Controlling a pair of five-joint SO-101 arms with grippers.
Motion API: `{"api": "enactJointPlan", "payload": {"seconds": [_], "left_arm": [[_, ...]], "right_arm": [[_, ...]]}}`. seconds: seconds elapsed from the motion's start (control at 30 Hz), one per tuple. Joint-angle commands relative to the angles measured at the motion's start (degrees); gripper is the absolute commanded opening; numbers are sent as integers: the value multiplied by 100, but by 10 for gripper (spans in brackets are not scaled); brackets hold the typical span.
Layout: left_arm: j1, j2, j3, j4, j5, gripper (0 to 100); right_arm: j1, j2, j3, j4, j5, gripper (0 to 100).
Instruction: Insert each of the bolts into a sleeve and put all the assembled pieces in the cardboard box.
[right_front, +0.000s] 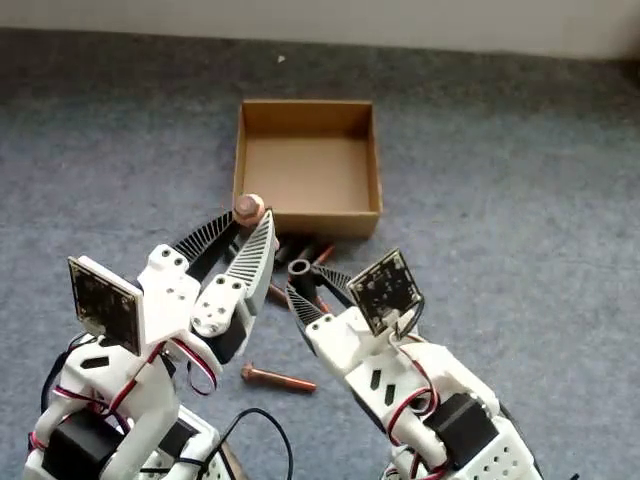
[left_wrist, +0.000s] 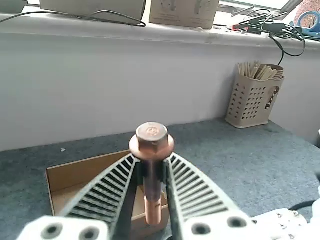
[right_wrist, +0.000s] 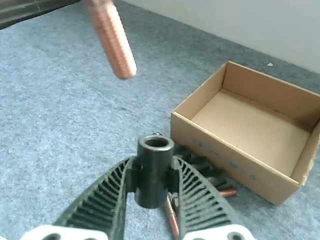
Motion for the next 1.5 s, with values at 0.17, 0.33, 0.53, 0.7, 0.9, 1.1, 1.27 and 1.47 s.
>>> {"api": "enactJointPlan", "payload": {"seconds": [0.17,0.33,0.53,0.7,0.9,1.1,1.27,1.47], "left_arm": [[136,-40,391,-246,440,6],[136,-40,444,-281,448,6],[277,-40,453,-255,440,6],[576,-40,708,-281,413,6],[505,-40,760,-255,413,6],[497,-40,769,-246,413,6],[488,-40,901,-246,404,6],[488,-40,919,-246,141,6]], "right_arm": [[-92,-444,101,-277,343,5],[-92,-681,690,-840,554,5],[-66,-813,831,-963,563,5],[-66,-831,831,-954,563,5],[-66,-831,831,-954,563,5],[-48,-831,831,-954,563,5],[242,-831,831,-954,563,5],[242,-831,831,-954,563,5]]}}
